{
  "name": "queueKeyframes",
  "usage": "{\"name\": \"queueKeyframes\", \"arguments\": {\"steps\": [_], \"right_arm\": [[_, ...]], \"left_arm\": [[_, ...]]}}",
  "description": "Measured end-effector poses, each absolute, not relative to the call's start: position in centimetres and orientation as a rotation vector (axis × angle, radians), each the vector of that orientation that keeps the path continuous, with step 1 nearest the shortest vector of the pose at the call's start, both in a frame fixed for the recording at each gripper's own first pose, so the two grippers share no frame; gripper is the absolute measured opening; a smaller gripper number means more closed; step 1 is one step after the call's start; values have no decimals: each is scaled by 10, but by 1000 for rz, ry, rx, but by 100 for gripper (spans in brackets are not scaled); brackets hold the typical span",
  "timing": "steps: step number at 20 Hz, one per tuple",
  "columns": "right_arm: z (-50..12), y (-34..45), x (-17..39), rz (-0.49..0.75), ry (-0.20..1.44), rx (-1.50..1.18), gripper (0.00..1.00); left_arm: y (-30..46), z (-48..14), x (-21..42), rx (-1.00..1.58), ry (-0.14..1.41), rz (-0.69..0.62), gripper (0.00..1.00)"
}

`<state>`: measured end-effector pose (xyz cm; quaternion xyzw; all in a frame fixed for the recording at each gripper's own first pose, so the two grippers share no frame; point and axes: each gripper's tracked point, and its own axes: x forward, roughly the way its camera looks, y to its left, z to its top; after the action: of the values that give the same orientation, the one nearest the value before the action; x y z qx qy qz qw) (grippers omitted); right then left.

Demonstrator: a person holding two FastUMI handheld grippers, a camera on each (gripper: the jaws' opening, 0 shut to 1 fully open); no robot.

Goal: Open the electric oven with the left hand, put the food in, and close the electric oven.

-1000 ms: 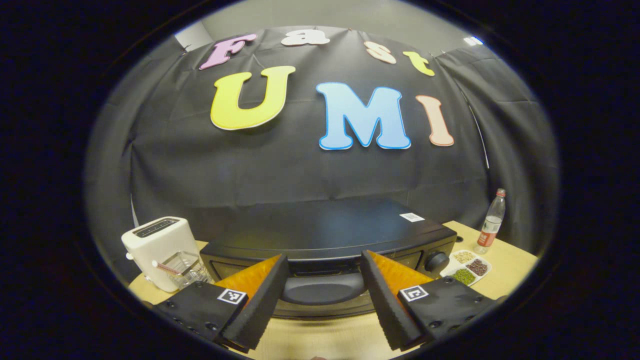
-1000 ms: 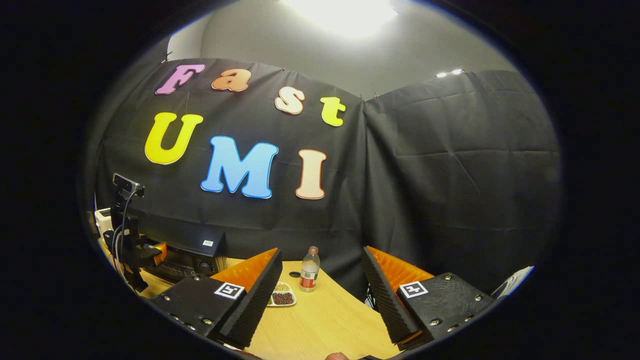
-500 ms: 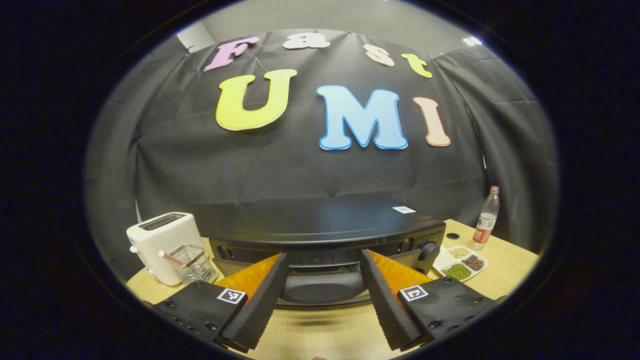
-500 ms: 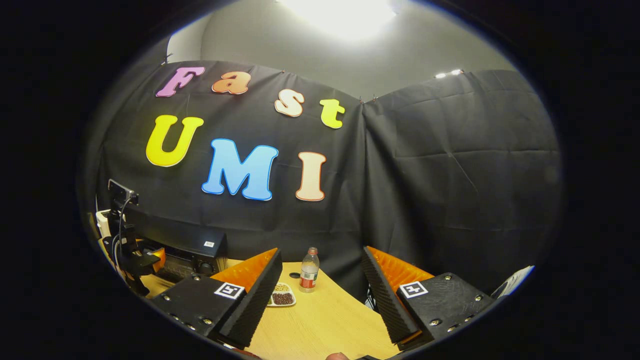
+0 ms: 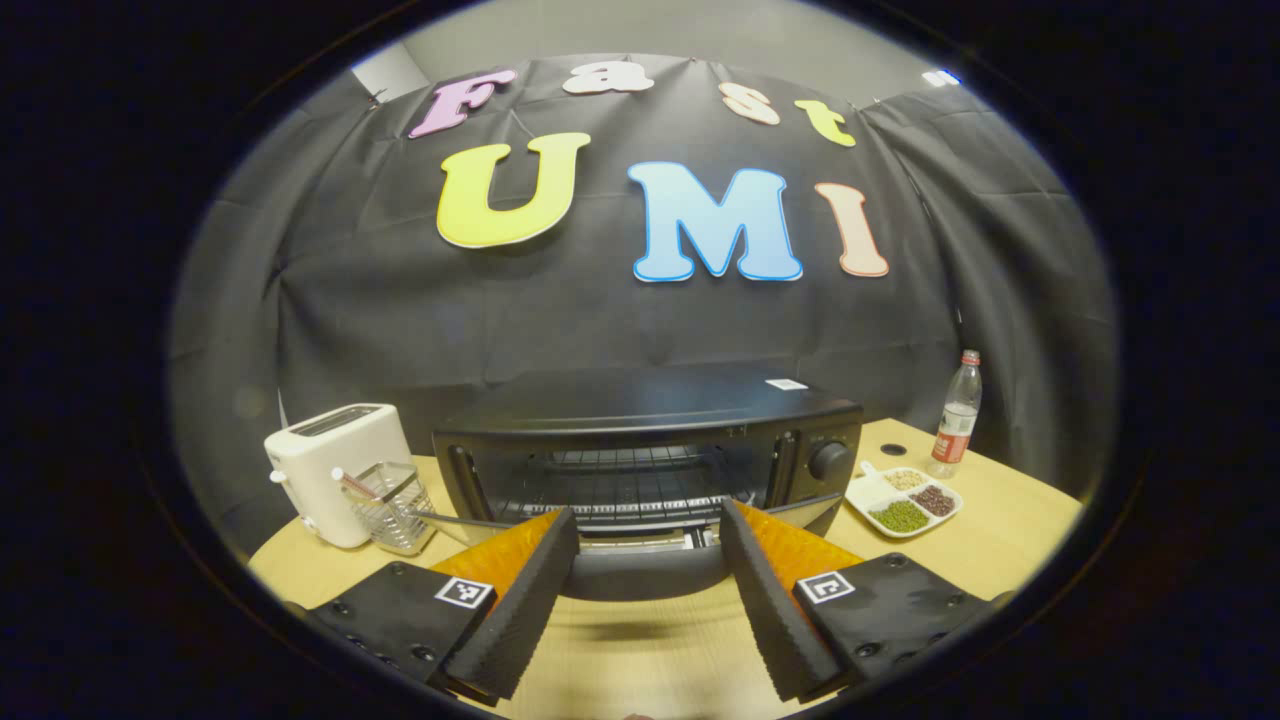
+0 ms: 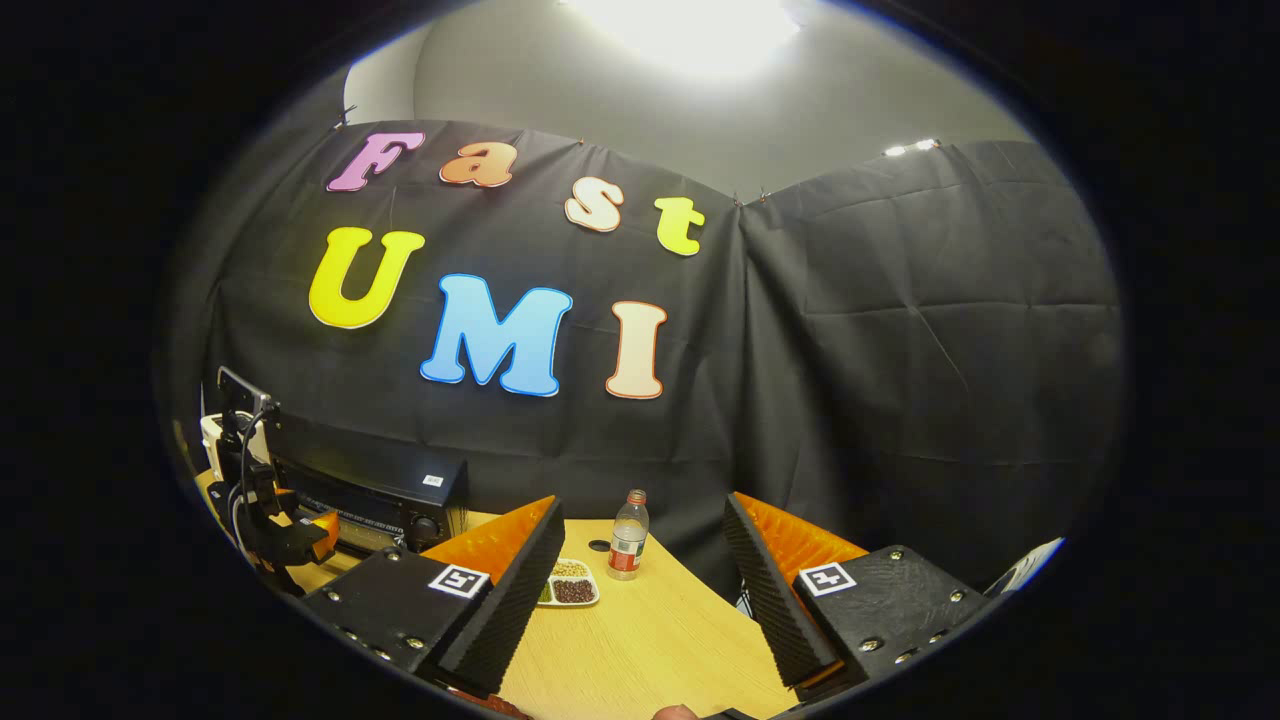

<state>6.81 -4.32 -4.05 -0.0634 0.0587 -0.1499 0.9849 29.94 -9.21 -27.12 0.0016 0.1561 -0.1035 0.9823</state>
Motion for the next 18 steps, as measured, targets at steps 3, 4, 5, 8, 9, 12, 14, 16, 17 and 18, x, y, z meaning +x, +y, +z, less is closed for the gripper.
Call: {"name": "queueKeyframes", "arguments": {"steps": [3,4,5,8,9,12,14,16,17,18], "right_arm": [[-42,-43,65,-296,122,-127,97],[-41,-42,64,-294,123,-127,97],[-42,-41,63,-290,125,-128,97],[-46,-38,59,-280,137,-130,97],[-48,-37,58,-277,141,-128,97],[-47,-34,56,-272,146,-127,97],[-49,-31,54,-268,147,-130,97],[-51,-29,54,-261,156,-129,97],[-53,-26,53,-257,161,-127,97],[-54,-24,52,-251,165,-126,97]], "left_arm": [[-91,-280,287,7,329,-210,99],[-91,-282,283,5,335,-210,95],[-91,-285,280,4,339,-209,99],[-90,-293,270,10,358,-211,95],[-90,-297,265,9,366,-213,92],[-89,-312,251,14,397,-223,95],[-88,-326,242,25,425,-236,95],[-86,-337,231,28,453,-240,92],[-86,-341,228,22,462,-242,95],[-85,-344,223,21,473,-241,95]]}}
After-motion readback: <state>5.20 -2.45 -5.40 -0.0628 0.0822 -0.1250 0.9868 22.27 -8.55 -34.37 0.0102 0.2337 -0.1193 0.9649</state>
